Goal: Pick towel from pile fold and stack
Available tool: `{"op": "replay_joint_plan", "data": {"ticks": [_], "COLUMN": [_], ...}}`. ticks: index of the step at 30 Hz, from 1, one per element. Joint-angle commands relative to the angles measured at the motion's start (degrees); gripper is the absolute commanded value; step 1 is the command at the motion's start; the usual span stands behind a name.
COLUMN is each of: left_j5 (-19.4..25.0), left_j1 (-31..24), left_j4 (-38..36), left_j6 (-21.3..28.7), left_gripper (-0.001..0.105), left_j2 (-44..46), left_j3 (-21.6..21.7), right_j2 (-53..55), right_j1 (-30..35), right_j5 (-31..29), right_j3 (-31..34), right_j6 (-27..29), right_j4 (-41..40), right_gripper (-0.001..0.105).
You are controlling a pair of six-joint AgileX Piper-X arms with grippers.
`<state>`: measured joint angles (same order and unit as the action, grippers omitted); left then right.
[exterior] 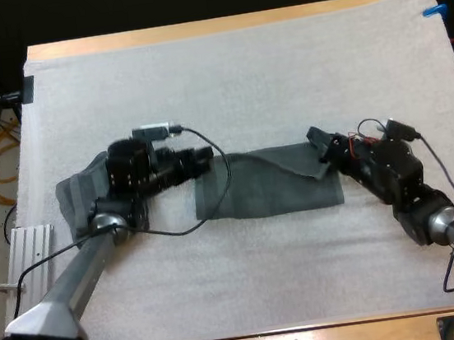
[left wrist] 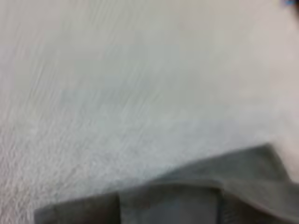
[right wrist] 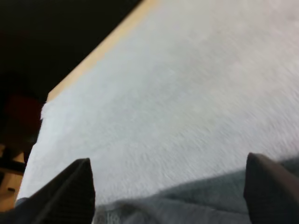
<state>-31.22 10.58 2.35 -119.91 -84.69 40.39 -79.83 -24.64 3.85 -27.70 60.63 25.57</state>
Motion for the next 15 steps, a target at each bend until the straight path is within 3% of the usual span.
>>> {"op": "replay_joint_plan", "data": {"ticks": [1,5,9,15], "left_j5": [-0.9,1.36,8.06,11.32], "left_j1": [0.07,0.07,0.07,0.07], "left_j4": [-2.32,-11.94,-24.43,-33.91], "left_j6": [2.47,11.13,20.71,22.9], "left_gripper": [0.055,0.062,0.063,0.063], "left_j2": [2.63,8.75,17.04,29.81], "left_j3": [2.12,6.1,9.34,10.08], "right_j2": [1.71,5.67,11.64,18.94], "right_j1": [0.46,0.46,0.46,0.46], "right_j5": [1.32,0.61,-3.68,-5.07], "right_j3": [-1.4,-4.66,-9.19,-15.52], "right_j6": [2.98,9.6,17.75,21.97], "right_j4": [-1.04,-11.72,-26.1,-47.29], "right_gripper": [0.066,0.066,0.066,0.066]}}
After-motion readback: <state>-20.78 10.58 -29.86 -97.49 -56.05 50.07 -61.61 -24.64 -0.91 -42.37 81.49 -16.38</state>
